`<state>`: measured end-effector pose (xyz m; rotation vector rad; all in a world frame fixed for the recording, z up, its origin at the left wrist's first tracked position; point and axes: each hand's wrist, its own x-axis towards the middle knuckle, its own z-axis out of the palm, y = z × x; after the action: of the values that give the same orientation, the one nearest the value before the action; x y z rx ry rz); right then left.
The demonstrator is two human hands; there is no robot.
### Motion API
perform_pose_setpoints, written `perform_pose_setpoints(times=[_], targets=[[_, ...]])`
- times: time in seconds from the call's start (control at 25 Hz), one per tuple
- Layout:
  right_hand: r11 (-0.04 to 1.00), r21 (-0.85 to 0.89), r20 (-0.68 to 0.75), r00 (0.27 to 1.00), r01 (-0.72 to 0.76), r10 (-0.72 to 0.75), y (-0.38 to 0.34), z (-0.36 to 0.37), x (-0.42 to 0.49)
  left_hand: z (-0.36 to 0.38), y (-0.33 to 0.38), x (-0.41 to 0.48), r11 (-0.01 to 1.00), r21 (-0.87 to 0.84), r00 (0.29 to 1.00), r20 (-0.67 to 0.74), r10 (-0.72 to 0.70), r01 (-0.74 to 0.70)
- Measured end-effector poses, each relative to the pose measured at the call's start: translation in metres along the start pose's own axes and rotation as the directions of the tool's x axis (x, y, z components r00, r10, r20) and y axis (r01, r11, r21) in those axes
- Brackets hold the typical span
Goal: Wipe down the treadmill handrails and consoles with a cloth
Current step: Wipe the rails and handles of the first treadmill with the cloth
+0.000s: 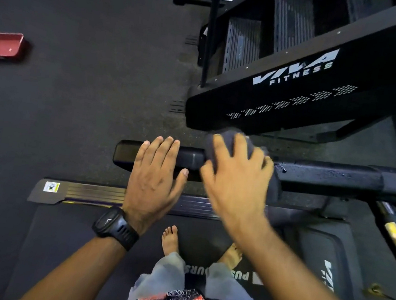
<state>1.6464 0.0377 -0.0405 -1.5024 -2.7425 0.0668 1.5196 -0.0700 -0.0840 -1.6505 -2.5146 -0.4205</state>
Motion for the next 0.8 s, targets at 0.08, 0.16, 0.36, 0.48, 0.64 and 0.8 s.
perform_pose_setpoints(times=[0.08,0.16,0.36,0.48,0.64,0.8], targets=[[0.967,0.019,0.038,0.966,0.253,-0.254,-0.017,0.001,-0.001,0.001,0.000,0.000,1.000,-0.001,1.000,-0.014,0.026,-0.026],[0.962,0.083,0.157,0.950,0.259,-0.269,-0.004,-0.007,0.034,0.002,-0.001,0.001,1.000,0.000,1.000,-0.022,0.019,-0.019],[0.996,0.019,0.068,0.994,0.090,-0.091,-0.008,-0.004,0.005,0.002,0.002,0.000,1.000,-0.007,1.000,-0.019,0.016,-0.016],[0.933,0.085,0.119,0.927,0.348,-0.357,-0.006,-0.006,0.035,0.003,0.001,0.002,1.000,-0.009,0.999,-0.033,0.015,-0.015],[0.998,-0.031,0.053,0.997,-0.046,0.047,0.023,-0.007,0.024,0.003,0.007,0.001,1.000,-0.017,1.000,-0.008,-0.006,0.005],[0.944,0.034,0.061,0.942,0.329,-0.331,-0.008,0.000,0.019,0.005,0.005,0.002,0.999,-0.011,0.999,-0.027,0.031,-0.032]])
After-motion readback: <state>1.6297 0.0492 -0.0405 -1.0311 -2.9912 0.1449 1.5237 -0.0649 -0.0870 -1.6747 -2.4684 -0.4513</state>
